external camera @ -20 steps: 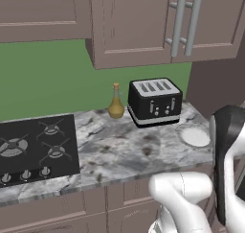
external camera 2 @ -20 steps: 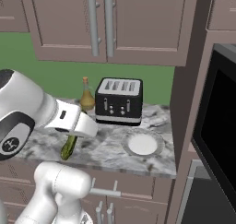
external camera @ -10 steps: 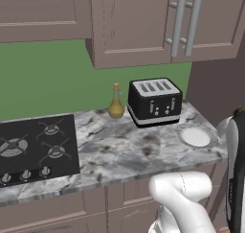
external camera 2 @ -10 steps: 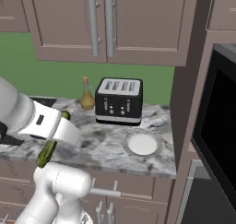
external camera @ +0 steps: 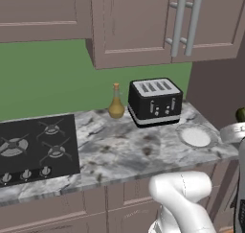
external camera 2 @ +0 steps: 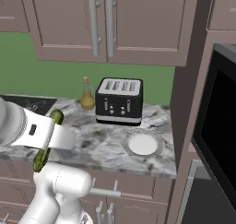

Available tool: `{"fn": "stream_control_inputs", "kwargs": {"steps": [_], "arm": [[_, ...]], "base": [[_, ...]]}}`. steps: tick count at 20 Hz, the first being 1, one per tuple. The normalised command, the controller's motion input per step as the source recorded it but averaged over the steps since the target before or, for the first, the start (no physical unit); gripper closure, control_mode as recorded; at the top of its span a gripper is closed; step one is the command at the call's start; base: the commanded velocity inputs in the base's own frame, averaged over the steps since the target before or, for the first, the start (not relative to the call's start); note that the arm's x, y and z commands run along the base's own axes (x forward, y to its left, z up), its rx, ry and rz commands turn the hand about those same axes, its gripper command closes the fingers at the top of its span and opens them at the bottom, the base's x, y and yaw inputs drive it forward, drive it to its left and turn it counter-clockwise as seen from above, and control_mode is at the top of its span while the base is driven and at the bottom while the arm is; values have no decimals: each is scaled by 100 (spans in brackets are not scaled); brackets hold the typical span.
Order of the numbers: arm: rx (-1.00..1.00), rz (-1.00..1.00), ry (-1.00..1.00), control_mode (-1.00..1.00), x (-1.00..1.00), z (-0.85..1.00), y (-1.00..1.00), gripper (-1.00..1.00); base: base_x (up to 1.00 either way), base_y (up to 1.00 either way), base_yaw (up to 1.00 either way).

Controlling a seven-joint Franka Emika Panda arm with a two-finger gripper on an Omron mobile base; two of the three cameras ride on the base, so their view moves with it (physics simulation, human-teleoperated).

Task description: Pick the squash from the counter and place it in the microwave. Then turn on the microwave.

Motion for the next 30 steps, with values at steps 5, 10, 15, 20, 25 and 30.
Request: {"fn": "stream_control_inputs", "kwargs": {"steps": [5,10,15,20,25,30], "arm": [[0,0,0,100,0,0,0,100],[0,0,0,100,0,0,0,100],[0,0,0,100,0,0,0,100],[0,0,0,100,0,0,0,100],[0,0,0,100,0,0,0,100],[0,0,0,100,0,0,0,100]], "base": [[-18,0,1],[-60,-1,0],[-85,-2,0],[-62,-6,-3],[-58,-10,-27],[-46,0,-44]]}}
